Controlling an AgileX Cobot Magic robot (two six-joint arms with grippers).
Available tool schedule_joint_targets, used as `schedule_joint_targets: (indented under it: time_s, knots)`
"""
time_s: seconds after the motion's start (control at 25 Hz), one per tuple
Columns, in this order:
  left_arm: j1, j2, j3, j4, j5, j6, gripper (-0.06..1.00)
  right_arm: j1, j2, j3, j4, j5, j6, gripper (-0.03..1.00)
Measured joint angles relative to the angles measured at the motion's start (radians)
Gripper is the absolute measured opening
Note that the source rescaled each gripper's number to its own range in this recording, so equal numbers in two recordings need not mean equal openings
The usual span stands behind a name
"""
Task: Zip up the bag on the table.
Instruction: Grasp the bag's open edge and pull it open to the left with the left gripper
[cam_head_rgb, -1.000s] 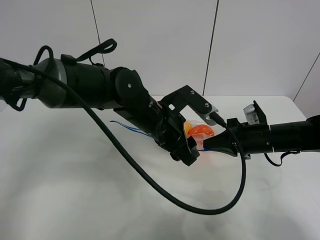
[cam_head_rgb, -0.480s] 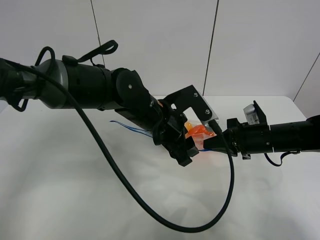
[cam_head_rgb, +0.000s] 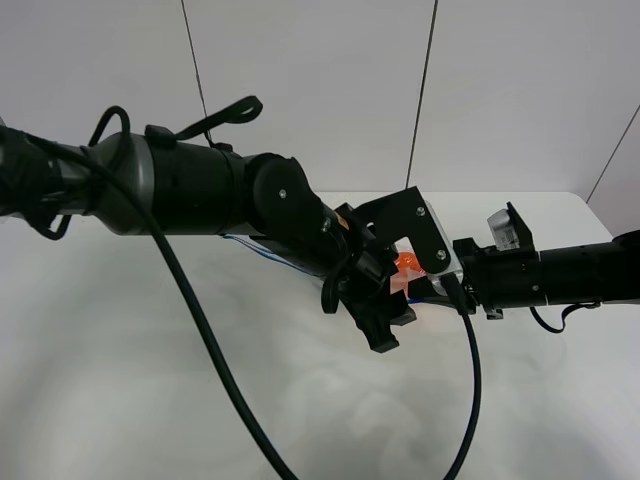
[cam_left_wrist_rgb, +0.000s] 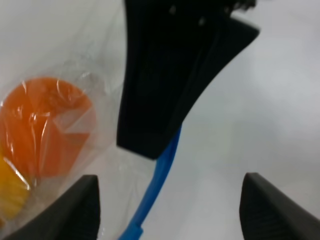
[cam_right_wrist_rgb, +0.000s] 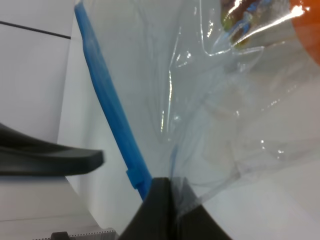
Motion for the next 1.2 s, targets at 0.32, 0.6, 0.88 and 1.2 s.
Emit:
schedule_joint_targets:
  time_s: [0.32,0.6,0.88,1.2]
  knots:
    - [0.000,0.081,0.000,0.052,-0.063,0.002,0.78,0.000,0.000,0.000,-0.018,-0.001,0.001,0.00]
    - [0.000,0.081,0.000,0.052,-0.079,0.031,0.68,0.000,0.000,0.000,-0.019,-0.002,0.001,0.00]
    - [0.002,0.081,0.000,0.057,-0.078,0.050,0.67,0.000,0.000,0.000,-0.019,-0.004,0.001,0.00]
    - [0.012,0.081,0.000,0.063,-0.044,0.102,0.66,0.000,0.000,0.000,-0.020,-0.004,0.001,0.00]
